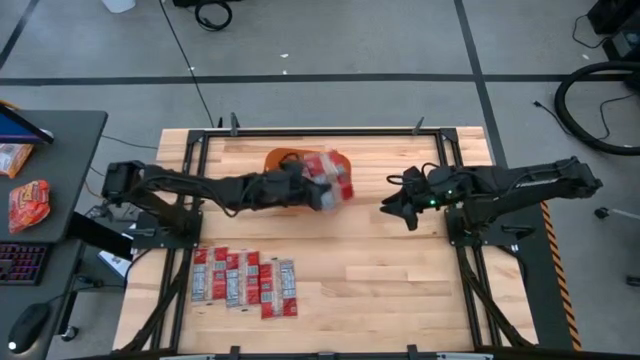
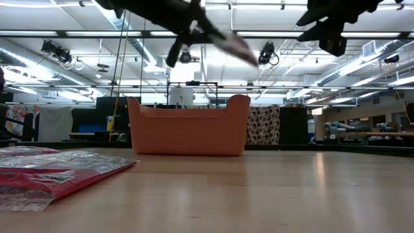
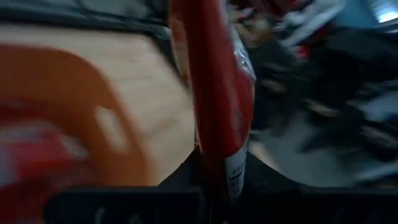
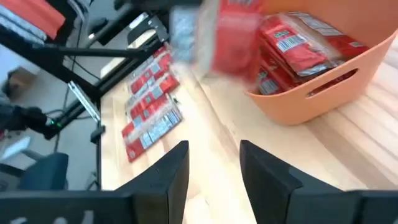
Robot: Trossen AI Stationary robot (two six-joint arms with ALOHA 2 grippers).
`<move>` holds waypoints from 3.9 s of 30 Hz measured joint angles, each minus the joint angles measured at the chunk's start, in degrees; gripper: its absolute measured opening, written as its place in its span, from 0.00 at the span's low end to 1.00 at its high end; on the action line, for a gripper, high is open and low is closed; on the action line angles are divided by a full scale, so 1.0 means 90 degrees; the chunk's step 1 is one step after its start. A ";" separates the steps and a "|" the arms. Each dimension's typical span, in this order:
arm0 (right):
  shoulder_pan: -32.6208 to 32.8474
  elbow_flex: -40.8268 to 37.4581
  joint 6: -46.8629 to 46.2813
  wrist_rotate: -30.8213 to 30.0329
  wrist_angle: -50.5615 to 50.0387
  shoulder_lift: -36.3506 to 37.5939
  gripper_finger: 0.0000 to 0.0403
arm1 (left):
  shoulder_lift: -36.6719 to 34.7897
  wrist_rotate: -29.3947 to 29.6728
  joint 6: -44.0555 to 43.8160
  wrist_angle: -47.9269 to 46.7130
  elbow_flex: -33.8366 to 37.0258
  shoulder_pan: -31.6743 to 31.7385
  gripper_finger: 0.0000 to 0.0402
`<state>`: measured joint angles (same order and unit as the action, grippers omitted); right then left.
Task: Sort popcorn bags into baskets
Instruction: Put the red popcorn bag into the orange bin
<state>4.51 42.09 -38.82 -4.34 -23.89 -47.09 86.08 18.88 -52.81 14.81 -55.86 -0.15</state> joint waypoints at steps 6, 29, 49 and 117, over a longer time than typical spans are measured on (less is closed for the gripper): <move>0.0000 -0.0002 0.0249 0.0065 -0.0014 0.0116 0.36 | -0.0527 0.0742 0.1750 -0.1616 0.0000 0.0196 0.07; -0.0987 -0.0007 0.0338 -0.0860 0.0112 -0.0434 0.36 | 0.0219 0.1706 0.6582 -0.3913 -0.0121 0.0768 0.09; -0.1265 -0.0010 -0.0043 0.0415 0.0407 -0.0897 0.36 | 0.1317 -0.0541 0.6001 -0.5535 -0.2174 0.0970 0.50; 0.0520 -0.1073 0.0457 0.0995 0.0754 -0.1861 0.39 | 0.3318 0.0081 0.4808 -0.4342 -0.2769 -0.1663 0.45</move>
<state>9.19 32.42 -34.71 4.61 -17.11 -63.83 115.94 19.61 -9.53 -24.27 -80.77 -15.12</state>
